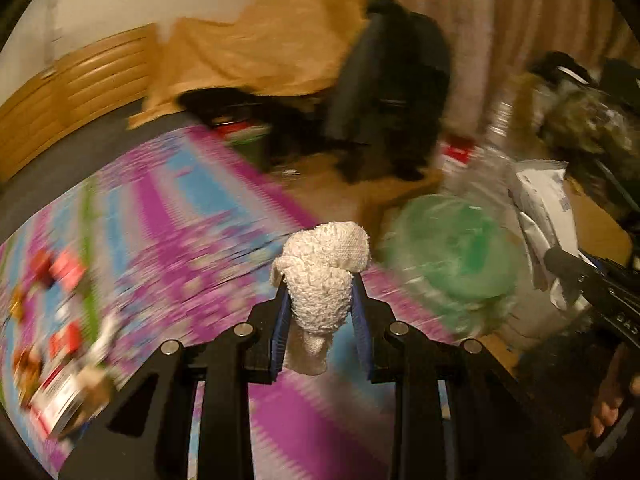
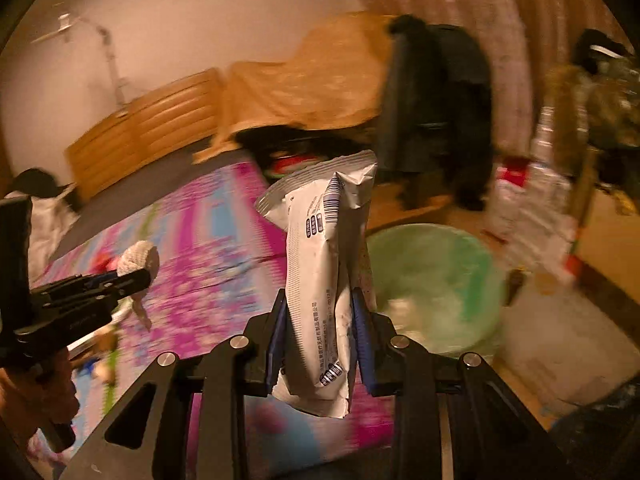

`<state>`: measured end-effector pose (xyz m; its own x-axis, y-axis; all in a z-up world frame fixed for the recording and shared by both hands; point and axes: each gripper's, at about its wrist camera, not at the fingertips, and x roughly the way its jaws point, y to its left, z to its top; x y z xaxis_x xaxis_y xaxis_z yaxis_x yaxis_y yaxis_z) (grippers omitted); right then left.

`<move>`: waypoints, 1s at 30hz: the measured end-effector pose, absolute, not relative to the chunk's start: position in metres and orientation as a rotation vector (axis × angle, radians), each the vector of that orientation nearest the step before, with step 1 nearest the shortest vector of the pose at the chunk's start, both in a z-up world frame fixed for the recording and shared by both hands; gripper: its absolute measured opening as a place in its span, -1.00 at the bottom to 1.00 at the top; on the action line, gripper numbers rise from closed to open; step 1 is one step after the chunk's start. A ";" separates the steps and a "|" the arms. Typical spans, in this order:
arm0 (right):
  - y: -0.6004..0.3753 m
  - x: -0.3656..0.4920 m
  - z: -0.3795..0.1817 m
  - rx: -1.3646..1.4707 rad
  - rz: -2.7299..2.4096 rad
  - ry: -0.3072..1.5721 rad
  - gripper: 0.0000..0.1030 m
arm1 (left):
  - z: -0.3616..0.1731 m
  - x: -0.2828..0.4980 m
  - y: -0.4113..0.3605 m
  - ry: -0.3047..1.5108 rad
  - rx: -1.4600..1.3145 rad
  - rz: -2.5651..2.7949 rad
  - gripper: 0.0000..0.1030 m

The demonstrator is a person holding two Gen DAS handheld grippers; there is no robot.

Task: Collect trash
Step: 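Carry both items to the green bin and open both grippers over it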

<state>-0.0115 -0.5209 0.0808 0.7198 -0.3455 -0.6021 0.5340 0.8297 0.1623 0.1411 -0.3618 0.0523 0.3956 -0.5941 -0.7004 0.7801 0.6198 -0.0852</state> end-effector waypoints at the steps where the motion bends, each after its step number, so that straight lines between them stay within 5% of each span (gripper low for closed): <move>1: -0.535 -0.018 0.081 0.346 -0.521 0.592 -0.38 | 0.052 0.138 -0.381 0.766 0.289 -0.916 -0.47; 15: -0.690 -0.068 0.046 0.469 -0.690 0.691 -0.37 | 0.011 0.101 -0.570 0.813 0.507 -1.124 -0.47; 30: -0.723 -0.017 0.015 0.494 -0.629 0.766 -0.36 | -0.013 0.106 -0.610 0.840 0.544 -1.132 -0.40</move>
